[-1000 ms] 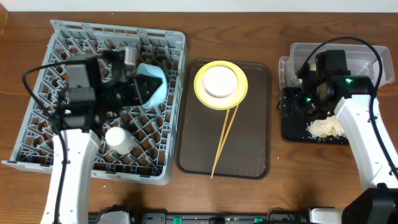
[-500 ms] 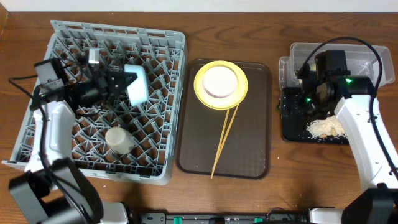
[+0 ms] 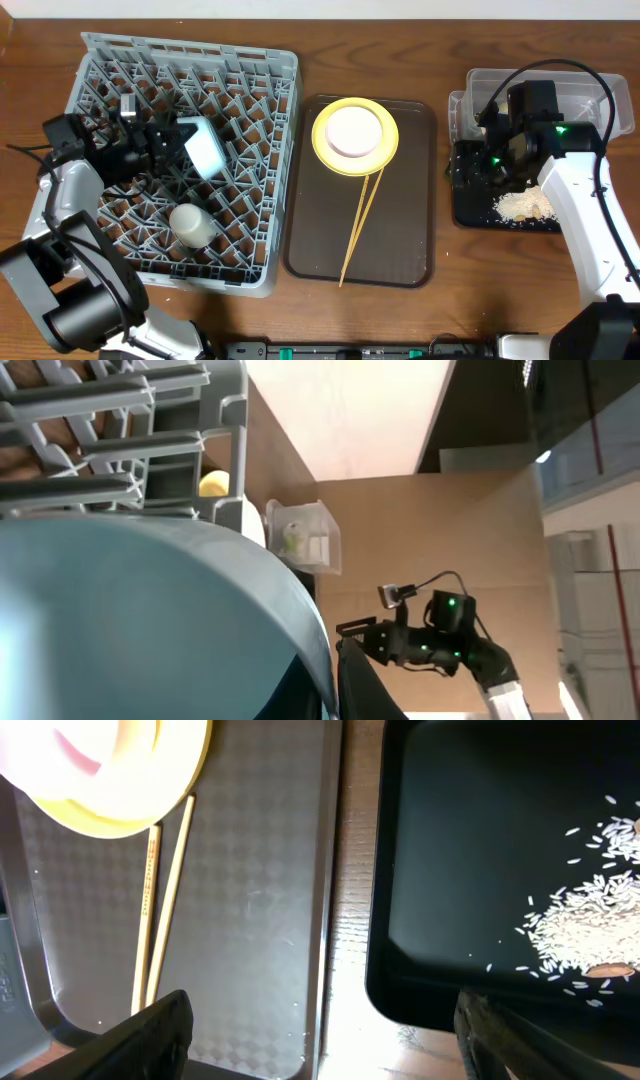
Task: Sort waste into correct bins and load items into the dishwasher
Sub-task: 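Lift the light-blue bowl with the left gripper and place it in the rack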
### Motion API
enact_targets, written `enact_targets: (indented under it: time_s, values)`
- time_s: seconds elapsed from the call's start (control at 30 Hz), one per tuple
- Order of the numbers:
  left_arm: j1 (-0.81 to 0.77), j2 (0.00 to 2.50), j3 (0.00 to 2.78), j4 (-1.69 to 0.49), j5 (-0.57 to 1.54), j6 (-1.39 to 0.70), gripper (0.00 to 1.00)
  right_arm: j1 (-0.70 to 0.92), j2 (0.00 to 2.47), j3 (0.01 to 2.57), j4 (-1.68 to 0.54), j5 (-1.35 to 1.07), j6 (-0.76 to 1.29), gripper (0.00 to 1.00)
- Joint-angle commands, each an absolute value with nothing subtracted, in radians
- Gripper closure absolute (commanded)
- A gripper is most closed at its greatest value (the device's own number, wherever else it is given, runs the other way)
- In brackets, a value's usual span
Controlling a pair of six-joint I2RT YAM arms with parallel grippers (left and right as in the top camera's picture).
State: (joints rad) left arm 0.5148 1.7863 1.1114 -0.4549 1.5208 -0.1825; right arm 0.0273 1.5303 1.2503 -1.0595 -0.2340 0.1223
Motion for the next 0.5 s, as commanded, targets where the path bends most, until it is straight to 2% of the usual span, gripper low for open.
enact_targets:
  time_s: [0.0,0.23,0.47]
  values:
    - [0.518,1.811,1.134,-0.459,1.519,-0.163,0.94,0.014,1.511,1.259,-1.067,-0.233,0.115,0.18]
    - [0.562,1.811,1.134,-0.501,1.485,-0.177,0.94,0.014,1.511,1.259,-1.066,-0.233,0.115,0.18]
    - [0.627,1.81,1.134,-0.646,1.243,-0.167,0.94,0.014,1.511,1.259,-1.066,-0.233,0.115,0.18]
